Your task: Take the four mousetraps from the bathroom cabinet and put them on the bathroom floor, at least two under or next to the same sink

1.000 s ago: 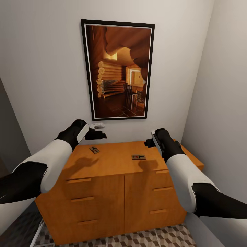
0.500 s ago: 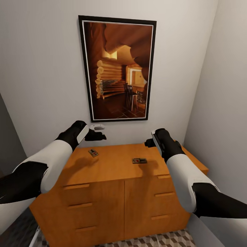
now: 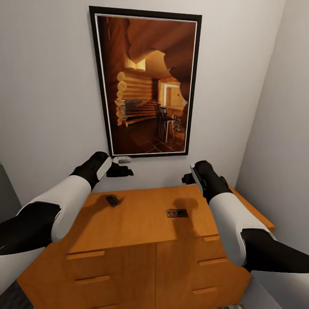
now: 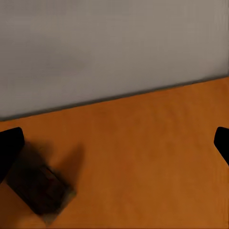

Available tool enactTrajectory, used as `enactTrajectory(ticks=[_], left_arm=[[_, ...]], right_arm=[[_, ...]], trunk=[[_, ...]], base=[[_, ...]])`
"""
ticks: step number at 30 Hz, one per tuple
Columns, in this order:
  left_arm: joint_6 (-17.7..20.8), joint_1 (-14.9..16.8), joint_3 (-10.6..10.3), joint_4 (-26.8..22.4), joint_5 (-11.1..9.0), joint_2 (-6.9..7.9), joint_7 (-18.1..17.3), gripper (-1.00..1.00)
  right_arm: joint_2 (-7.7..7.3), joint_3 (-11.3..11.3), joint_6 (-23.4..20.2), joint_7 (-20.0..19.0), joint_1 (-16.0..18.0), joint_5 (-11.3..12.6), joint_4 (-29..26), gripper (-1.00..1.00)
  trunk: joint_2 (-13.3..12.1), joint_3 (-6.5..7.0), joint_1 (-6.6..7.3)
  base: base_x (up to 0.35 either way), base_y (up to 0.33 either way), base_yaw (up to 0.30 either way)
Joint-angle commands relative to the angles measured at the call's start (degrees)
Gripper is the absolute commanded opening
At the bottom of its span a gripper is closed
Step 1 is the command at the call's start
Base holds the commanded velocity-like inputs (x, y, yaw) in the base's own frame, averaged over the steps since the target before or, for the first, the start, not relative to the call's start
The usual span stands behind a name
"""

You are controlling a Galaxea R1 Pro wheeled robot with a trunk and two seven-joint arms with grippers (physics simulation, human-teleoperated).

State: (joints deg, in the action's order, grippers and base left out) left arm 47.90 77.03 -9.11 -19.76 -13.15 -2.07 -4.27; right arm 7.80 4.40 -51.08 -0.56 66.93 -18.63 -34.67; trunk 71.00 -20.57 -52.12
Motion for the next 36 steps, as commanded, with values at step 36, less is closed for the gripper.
enactTrajectory(ticks=[36], left_arm=[[0.14, 0.05, -0.38, 0.07, -0.93, -0.65, 0.06, 1.00]], right_arm=[[-0.09, -36.07, 5.00, -34.42, 0.05, -4.01, 9.60, 1.00]], trunk=[[0.04, -0.07, -0.01]], base=[[0.014, 0.000, 0.000]])
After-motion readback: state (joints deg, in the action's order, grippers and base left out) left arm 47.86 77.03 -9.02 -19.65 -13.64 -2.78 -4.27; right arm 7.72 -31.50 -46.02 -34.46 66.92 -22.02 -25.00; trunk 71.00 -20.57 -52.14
